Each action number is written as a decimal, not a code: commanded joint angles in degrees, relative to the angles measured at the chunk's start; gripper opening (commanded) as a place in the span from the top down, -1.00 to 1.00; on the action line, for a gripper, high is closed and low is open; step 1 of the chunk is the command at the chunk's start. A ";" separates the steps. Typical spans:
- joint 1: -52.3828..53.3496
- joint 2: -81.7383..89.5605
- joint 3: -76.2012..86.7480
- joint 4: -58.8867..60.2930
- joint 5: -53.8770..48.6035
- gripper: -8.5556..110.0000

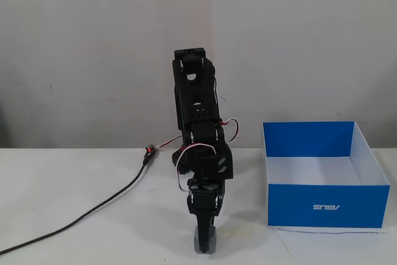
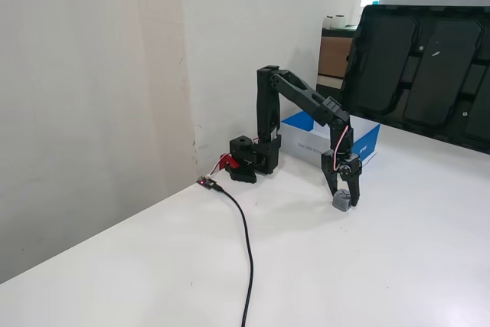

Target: Pick the gray block and keep it in the box.

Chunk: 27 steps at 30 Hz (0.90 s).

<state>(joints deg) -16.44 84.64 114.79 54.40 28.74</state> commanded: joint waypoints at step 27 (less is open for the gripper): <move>-0.88 8.09 -13.36 11.95 0.53 0.66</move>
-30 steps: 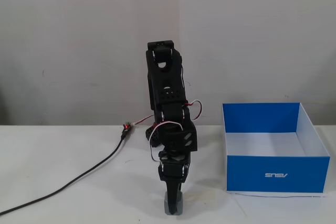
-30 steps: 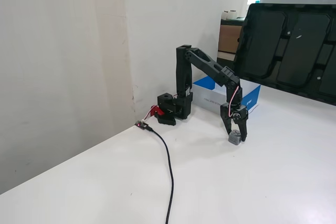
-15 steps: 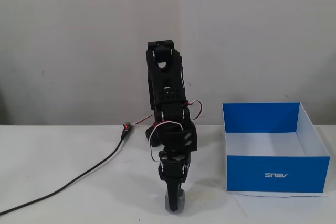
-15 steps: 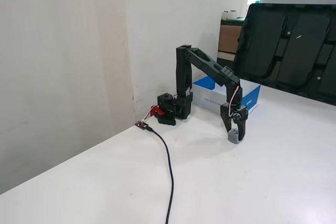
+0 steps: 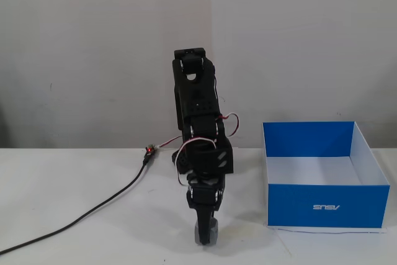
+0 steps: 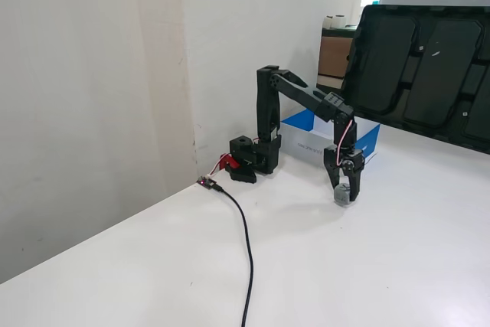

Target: Pick the gray block and keep it in the box.

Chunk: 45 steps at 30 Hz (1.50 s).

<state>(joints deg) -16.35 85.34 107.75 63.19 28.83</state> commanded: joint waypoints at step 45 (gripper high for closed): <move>-62.05 29.00 -11.78 9.32 -2.37 0.60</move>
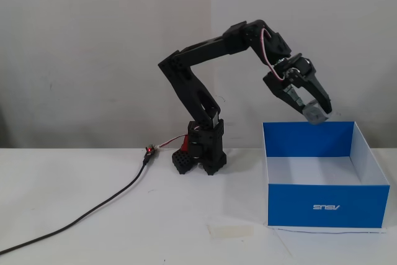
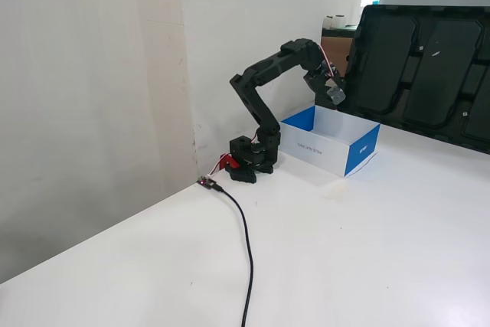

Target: Pick the gray block and keep it in the box.

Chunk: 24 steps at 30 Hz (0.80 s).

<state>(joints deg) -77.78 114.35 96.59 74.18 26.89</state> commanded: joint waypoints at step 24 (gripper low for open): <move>14.41 4.39 3.96 -3.69 -10.37 0.83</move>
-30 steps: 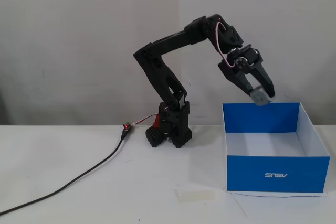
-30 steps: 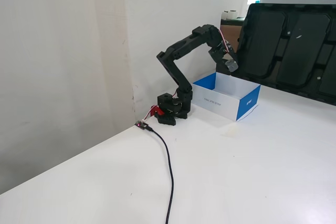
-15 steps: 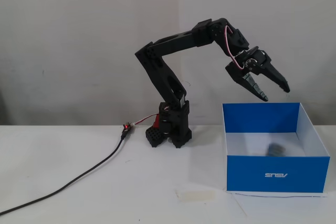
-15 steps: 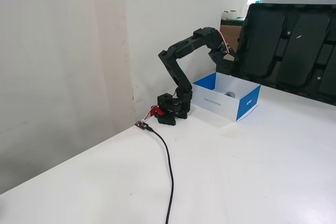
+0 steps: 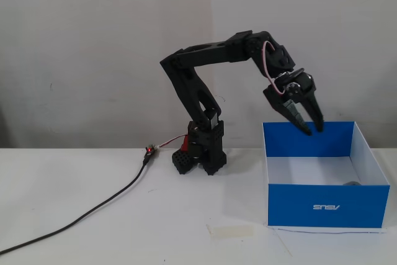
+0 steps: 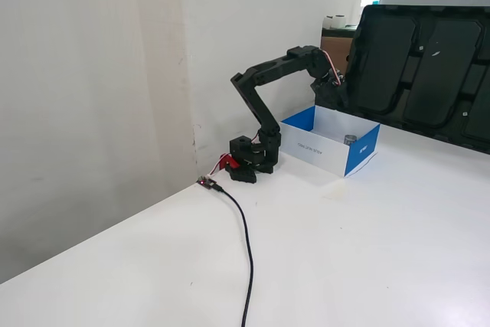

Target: Pick the gray block and keep it in the box.

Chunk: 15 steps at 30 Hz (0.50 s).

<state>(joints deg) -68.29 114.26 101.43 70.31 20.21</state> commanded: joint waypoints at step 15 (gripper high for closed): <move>30.76 16.35 2.02 6.50 -23.91 0.85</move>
<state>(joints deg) -43.07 125.51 103.62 76.64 -0.09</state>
